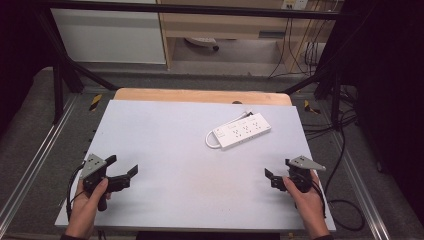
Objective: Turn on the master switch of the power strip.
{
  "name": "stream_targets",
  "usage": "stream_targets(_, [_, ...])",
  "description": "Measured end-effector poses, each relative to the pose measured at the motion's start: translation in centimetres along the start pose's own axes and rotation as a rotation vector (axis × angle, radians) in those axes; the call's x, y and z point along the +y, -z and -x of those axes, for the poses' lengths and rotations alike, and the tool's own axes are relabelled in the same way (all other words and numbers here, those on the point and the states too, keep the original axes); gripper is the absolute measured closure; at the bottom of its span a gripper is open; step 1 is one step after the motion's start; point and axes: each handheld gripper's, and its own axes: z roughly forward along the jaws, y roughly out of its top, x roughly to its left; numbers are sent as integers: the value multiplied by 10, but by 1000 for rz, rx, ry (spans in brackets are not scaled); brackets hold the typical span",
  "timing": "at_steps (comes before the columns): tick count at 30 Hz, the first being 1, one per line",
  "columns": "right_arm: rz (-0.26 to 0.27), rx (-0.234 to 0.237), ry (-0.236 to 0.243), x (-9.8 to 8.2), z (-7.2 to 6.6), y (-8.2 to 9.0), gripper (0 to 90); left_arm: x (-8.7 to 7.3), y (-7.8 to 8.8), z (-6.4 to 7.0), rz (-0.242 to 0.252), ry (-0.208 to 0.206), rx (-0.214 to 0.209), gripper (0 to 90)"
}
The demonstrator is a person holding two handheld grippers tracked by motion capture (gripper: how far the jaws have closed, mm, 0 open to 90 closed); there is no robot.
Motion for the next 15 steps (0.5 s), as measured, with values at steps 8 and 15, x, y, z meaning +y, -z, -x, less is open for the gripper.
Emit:
stream_targets(8, [13, -5, -40, 1, 4, 3, 74, 0, -1, 3, 1, -23, -14, 88])
stream_targets(15, [38, -10, -55, 6, 3, 6, 46, 1, -3, 3, 11, -27, -18, 79])
